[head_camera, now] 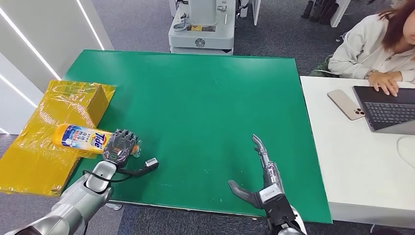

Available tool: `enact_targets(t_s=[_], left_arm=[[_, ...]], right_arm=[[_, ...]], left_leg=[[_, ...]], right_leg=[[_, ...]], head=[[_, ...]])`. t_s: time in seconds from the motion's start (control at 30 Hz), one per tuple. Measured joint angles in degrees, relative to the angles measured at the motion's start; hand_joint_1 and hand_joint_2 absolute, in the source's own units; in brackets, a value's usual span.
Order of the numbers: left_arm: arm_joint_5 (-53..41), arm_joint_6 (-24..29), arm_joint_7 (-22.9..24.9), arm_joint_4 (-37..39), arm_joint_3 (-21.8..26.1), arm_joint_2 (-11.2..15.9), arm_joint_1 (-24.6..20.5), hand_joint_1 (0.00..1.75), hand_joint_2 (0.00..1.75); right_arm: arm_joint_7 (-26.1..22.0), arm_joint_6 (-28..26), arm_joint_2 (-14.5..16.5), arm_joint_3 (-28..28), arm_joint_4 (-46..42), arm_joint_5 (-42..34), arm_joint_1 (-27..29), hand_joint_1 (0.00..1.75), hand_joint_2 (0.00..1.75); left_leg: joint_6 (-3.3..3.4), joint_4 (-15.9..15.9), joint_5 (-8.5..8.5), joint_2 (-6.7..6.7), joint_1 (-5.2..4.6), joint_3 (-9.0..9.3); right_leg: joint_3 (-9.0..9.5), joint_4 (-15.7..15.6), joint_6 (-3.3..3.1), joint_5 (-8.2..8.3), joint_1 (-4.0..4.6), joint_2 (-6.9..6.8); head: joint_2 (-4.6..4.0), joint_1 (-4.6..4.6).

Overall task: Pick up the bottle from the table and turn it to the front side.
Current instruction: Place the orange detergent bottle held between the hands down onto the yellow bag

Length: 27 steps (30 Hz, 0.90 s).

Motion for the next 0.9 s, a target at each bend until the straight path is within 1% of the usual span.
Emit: enact_targets(t_s=[0.1,0.2,0.4,0.57,0.6,0.7,0.73,0.9], left_arm=[[4.2,-0.5,-2.9,3.2,3.5,-0.9,-1.0,1.75,1.75],[6.6,-1.4,-4.2,6.2,7.3,-1.5,-2.1,1.75,1.75],[7.9,-2.2,-4.5,10.0,12.3,-1.9,-3.2,1.75,1.75],[7.9,-2.1,-4.6,11.2,14.7,-1.7,-3.3,1.75,1.75],[7.7,-2.0,-4.6,11.3,15.0,-1.7,-3.4,1.51,1.75],[7.1,-1.1,-5.0,11.7,15.8,-1.6,-3.3,0.2,1.75],[7.0,-0.7,-5.3,11.8,16.1,-1.6,-3.2,0.0,1.75],[6.6,0.6,-8.2,11.8,18.2,-1.9,-3.1,0.0,1.75]], right_arm=[[0.6,-0.1,0.0,0.1,0.0,0.6,0.0,0.0,1.75],[0.9,0.0,0.0,0.1,0.0,0.8,0.0,0.0,1.75],[1.4,1.0,0.0,0.1,-0.1,1.2,0.1,0.0,1.75],[1.6,1.5,0.2,0.1,-0.2,1.6,0.1,0.0,1.75],[1.6,1.7,0.2,0.1,-0.2,1.7,0.1,0.0,1.75],[1.6,2.3,0.3,0.1,-0.2,2.0,0.1,0.0,1.75],[1.6,2.4,0.3,0.1,-0.2,2.1,0.1,0.0,1.75],[1.6,2.9,0.3,0.1,-0.2,2.4,0.1,0.0,1.75]], left_leg=[[0.0,0.0,0.0,0.0,0.0,0.02],[0.0,0.0,0.0,0.04,0.0,0.09],[0.0,-0.1,0.0,0.1,0.0,0.28],[-0.02,-0.1,0.01,0.11,0.0,0.43],[-0.02,-0.2,0.01,0.11,0.0,0.45],[-0.04,-0.2,0.02,0.11,0.0,0.47],[-0.05,-0.2,0.03,0.1,0.0,0.47],[-0.06,-0.2,0.04,0.08,0.0,0.47]], right_leg=[[0.02,0.0,0.0,0.0,0.0,0.0],[0.06,0.0,-0.01,0.0,0.0,0.02],[0.19,0.0,-0.02,0.0,0.0,0.08],[0.29,0.1,-0.03,0.0,0.0,0.09],[0.3,0.1,-0.03,0.0,0.0,0.09],[0.32,0.1,-0.03,0.0,0.0,0.09],[0.32,0.1,-0.03,0.0,0.0,0.08],[0.33,0.1,-0.03,0.0,0.0,0.06]], head=[[0.01,0.0],[0.0,0.0],[0.0,0.0],[0.0,0.0],[0.0,0.0],[0.0,-0.01],[0.0,0.0],[-0.01,-0.01]])
